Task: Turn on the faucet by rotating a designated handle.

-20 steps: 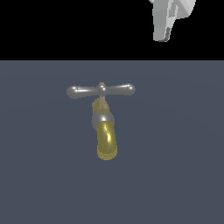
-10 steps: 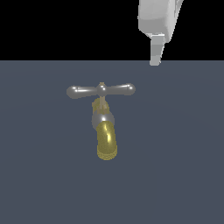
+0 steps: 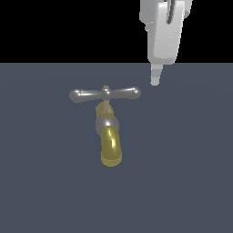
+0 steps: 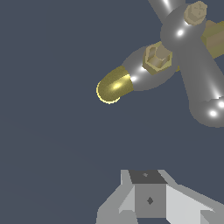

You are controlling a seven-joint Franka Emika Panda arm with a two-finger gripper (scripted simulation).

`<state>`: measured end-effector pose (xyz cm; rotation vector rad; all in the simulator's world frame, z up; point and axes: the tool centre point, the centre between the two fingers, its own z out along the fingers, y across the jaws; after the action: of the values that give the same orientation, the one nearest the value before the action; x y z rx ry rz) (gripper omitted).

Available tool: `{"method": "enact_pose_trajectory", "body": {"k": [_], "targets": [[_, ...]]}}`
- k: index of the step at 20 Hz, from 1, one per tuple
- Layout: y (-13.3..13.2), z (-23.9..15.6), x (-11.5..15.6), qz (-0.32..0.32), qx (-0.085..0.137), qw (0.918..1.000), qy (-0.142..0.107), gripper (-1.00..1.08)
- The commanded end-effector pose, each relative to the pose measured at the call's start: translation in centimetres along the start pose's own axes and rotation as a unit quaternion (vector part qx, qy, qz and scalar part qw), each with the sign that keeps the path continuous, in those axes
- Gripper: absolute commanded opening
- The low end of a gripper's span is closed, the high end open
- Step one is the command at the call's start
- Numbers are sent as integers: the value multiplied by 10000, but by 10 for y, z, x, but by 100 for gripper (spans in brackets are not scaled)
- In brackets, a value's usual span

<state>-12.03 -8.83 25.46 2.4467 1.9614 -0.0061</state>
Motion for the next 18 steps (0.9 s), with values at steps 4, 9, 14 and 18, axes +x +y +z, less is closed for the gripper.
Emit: {"method": "enact_pose_trajectory", "body": {"k": [4, 9, 14, 18], "targets": [[14, 19, 7, -604, -5, 9982, 2, -100], [24, 35, 14, -1101, -4, 9939, 9, -100], [32, 47, 20, -1473, -2, 9891, 18, -100], [35, 54, 24, -1683, 0, 9857, 25, -100]]}}
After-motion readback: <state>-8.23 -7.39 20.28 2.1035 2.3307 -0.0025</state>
